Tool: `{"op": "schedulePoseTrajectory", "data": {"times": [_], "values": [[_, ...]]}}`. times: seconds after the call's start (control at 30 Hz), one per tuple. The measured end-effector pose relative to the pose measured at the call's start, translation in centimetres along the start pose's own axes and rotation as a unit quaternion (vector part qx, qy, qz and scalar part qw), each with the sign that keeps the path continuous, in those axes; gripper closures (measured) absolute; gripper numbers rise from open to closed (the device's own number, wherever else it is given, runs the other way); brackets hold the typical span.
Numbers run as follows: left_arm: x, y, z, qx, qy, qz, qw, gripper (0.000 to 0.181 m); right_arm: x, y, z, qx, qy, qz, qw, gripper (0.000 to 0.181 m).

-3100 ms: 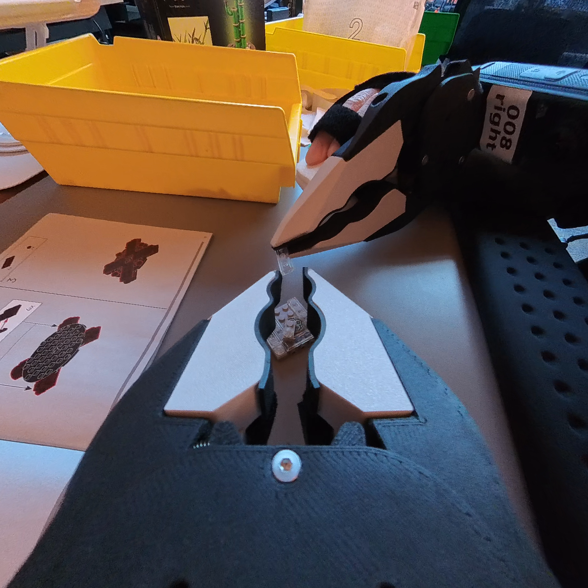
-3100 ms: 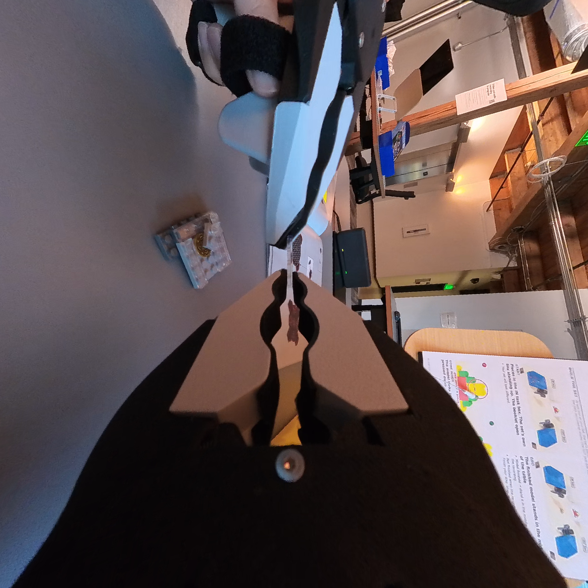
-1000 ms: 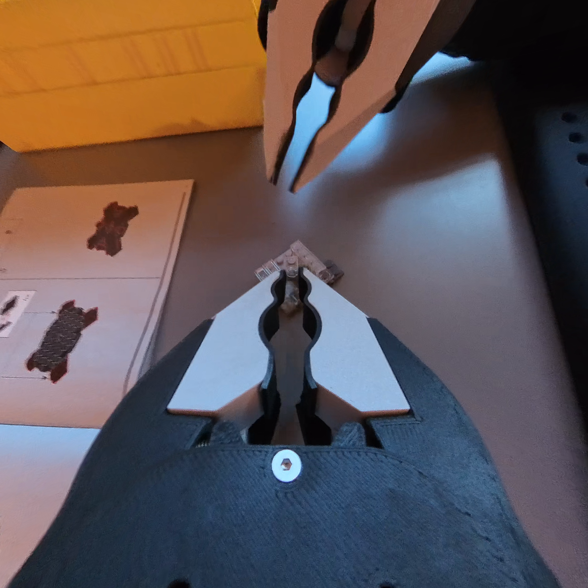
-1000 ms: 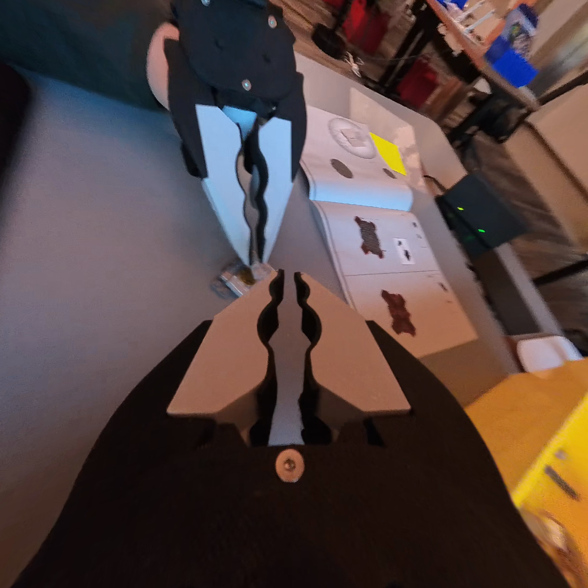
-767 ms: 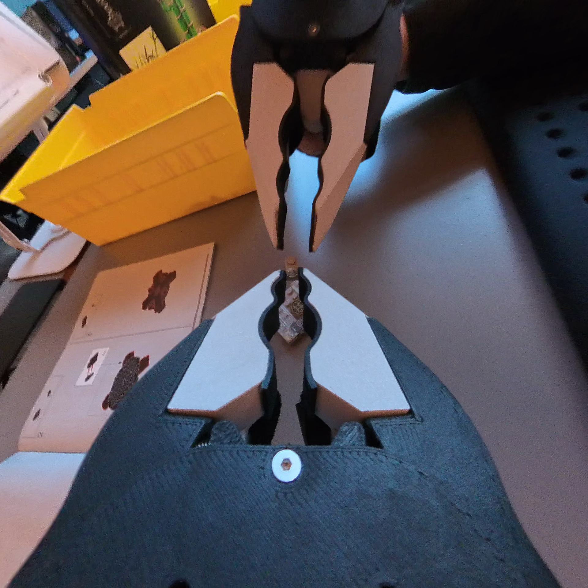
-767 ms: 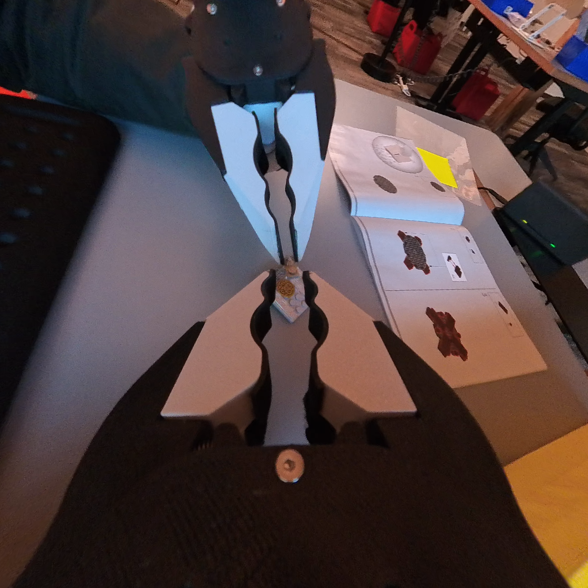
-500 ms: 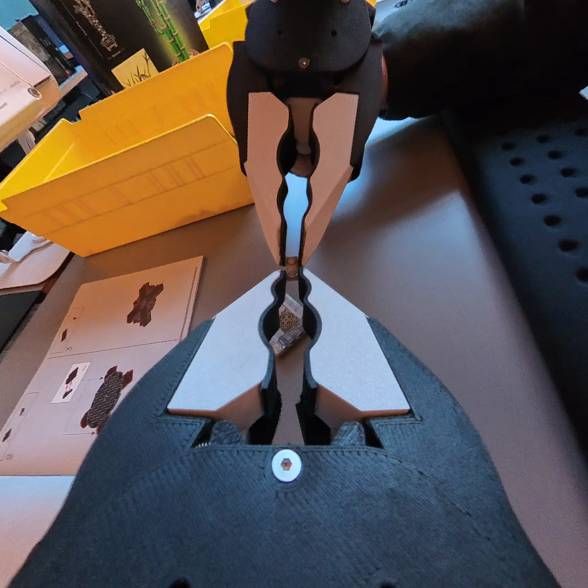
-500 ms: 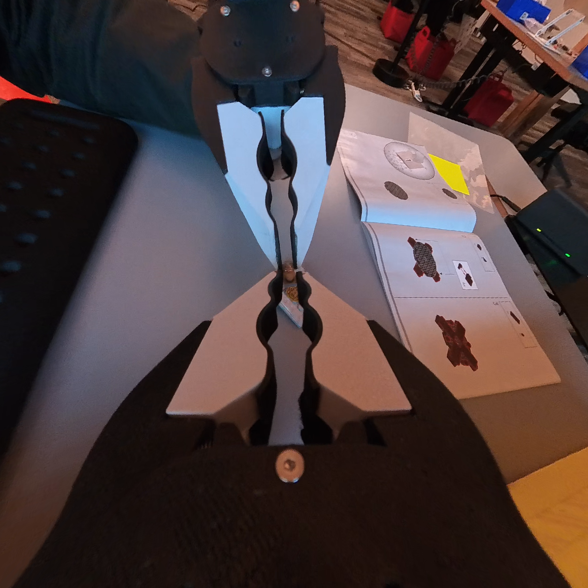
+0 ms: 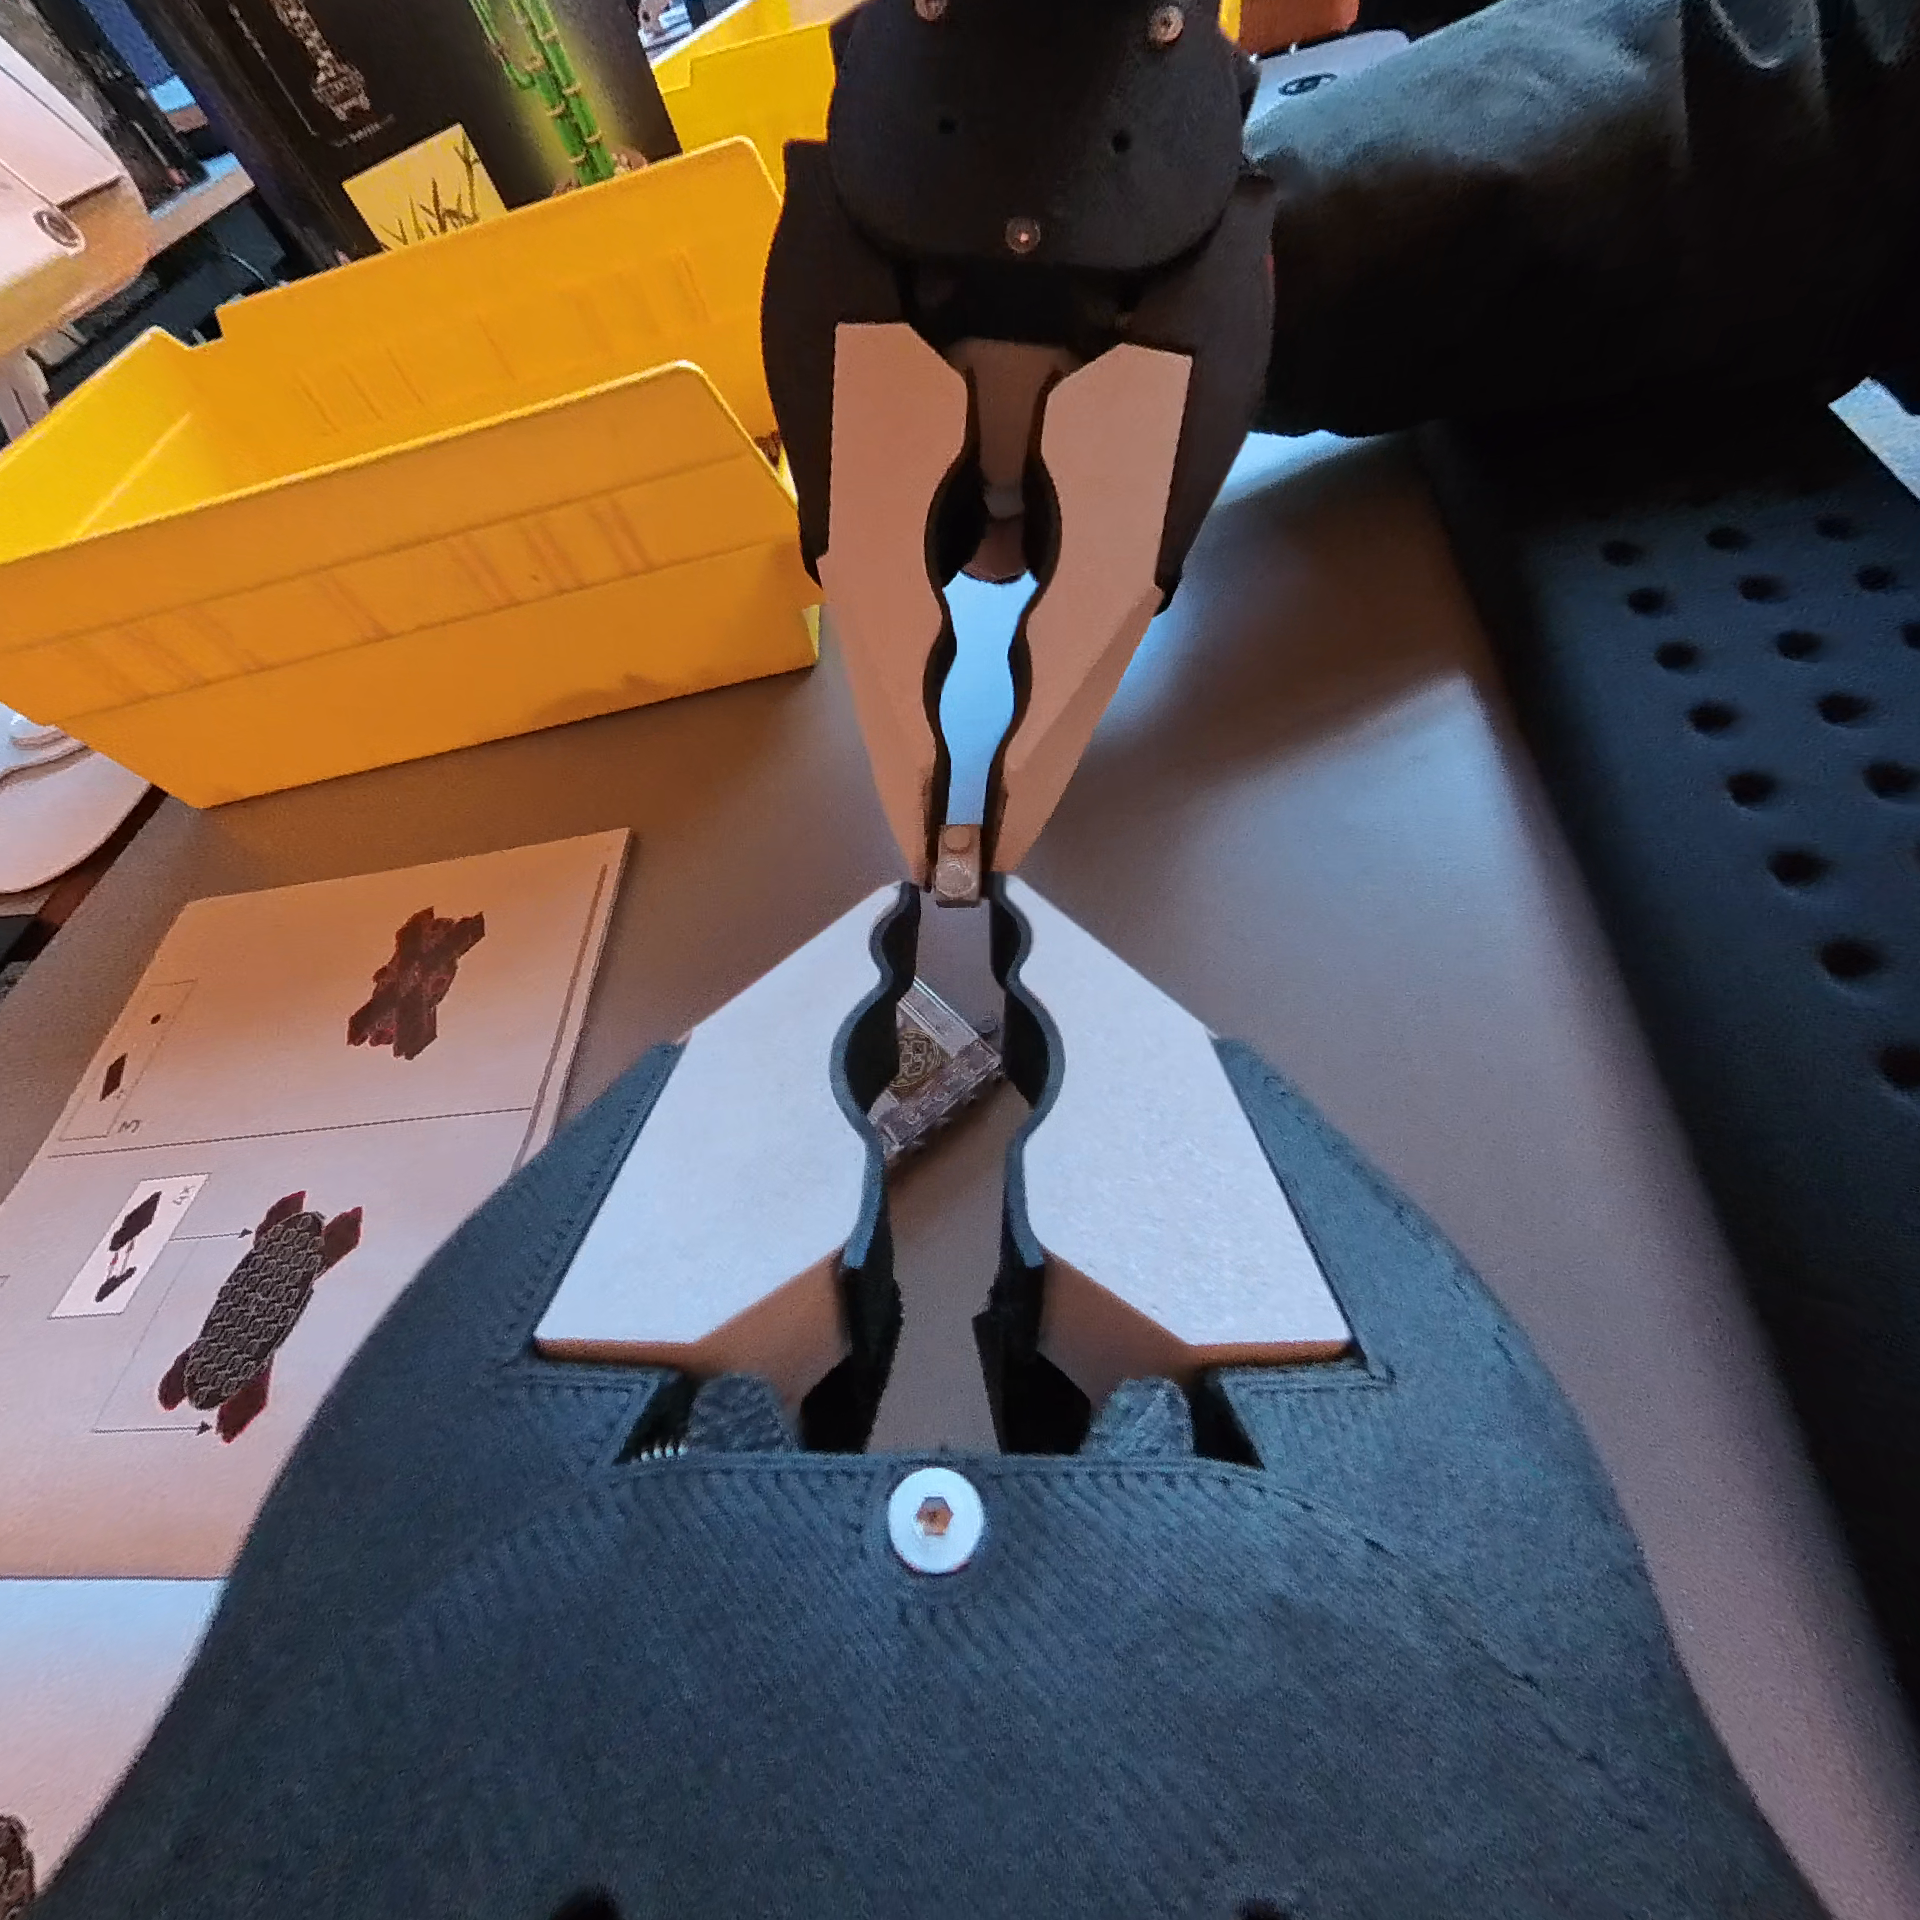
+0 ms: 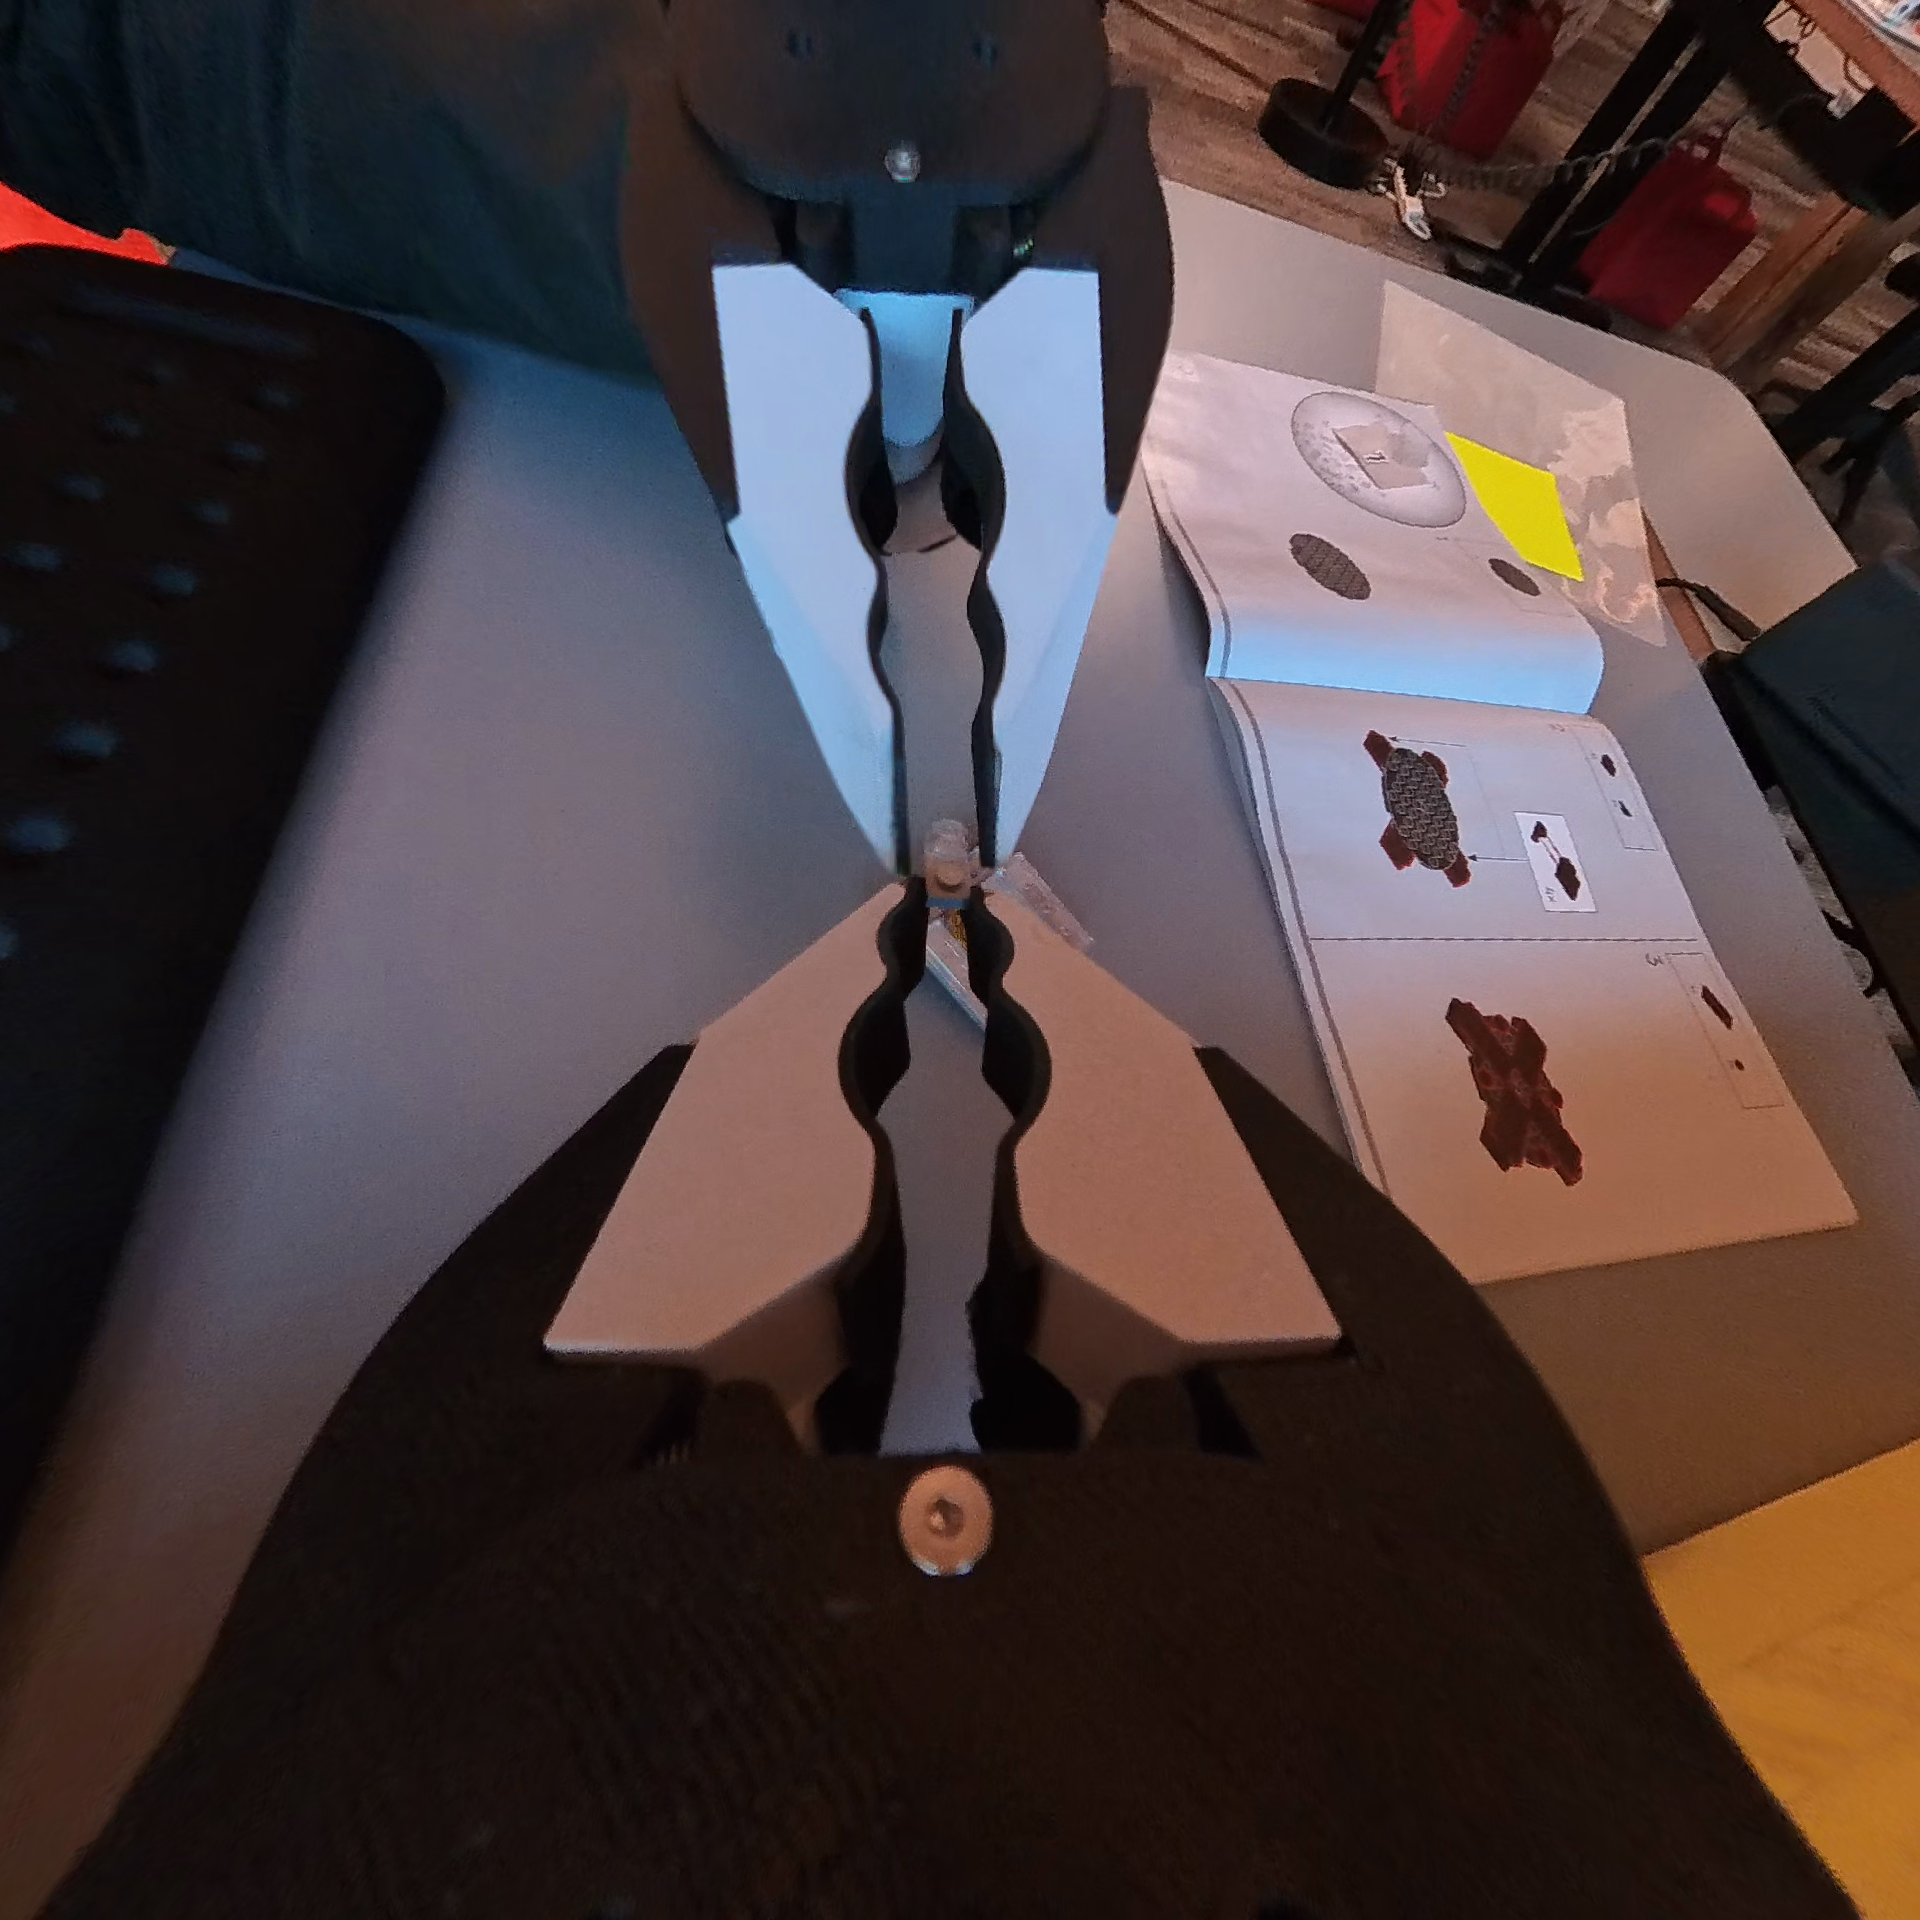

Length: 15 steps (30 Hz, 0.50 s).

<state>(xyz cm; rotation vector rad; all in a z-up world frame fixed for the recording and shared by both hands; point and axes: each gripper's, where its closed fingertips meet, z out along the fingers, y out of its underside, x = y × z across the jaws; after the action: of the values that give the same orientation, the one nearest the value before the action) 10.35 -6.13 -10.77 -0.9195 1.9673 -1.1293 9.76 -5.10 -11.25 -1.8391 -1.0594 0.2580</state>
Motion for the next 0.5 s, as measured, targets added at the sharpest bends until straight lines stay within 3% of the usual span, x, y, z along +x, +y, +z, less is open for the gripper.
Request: {"op": "schedulePoseTrajectory", "data": {"times": [0.5], "values": [[0.33, 0.41, 0.15, -0.009, 0.015, -0.011, 1.0, 0.175, -0.27, 0.89, 0.41, -0.029, 0.001, -0.022, 0.999, 0.175]]}}
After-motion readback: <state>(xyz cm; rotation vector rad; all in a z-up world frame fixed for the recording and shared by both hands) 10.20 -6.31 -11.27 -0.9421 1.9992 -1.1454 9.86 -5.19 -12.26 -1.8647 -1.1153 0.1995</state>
